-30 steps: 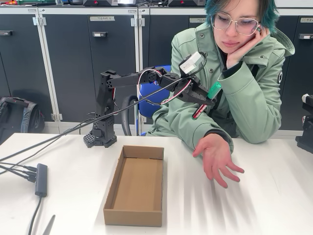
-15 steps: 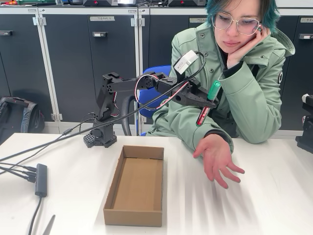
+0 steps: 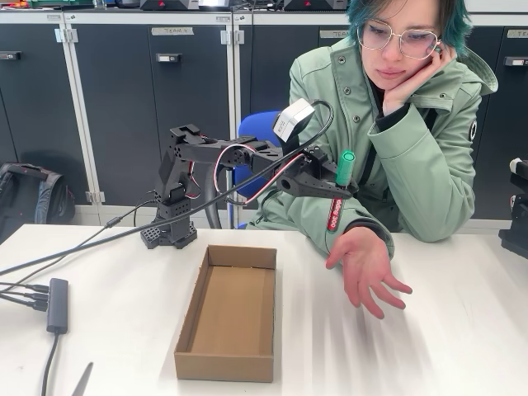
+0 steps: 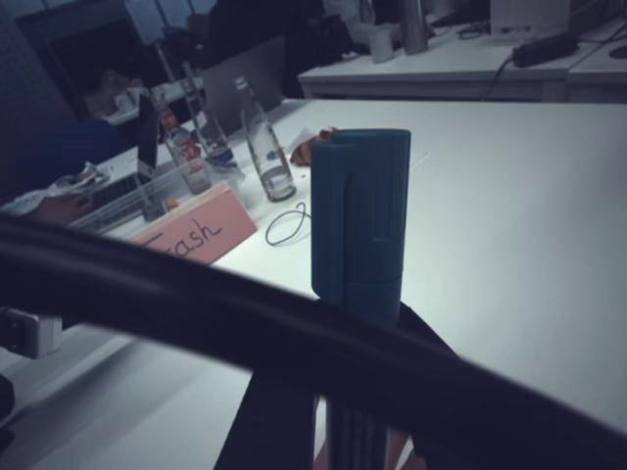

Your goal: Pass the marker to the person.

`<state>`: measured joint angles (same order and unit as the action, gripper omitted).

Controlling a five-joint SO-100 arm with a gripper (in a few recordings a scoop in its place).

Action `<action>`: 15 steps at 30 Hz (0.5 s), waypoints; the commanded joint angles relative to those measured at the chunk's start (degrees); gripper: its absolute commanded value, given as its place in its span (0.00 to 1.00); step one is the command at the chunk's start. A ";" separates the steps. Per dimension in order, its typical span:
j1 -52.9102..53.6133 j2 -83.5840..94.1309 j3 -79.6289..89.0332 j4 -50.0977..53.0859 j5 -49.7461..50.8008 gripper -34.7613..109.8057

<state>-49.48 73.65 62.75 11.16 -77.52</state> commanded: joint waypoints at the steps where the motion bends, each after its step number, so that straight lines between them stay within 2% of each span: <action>1: 0.00 0.88 -0.70 -5.80 -0.53 0.21; 15: 0.00 1.32 5.89 -9.67 7.03 0.21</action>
<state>-49.57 73.12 69.17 4.04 -72.16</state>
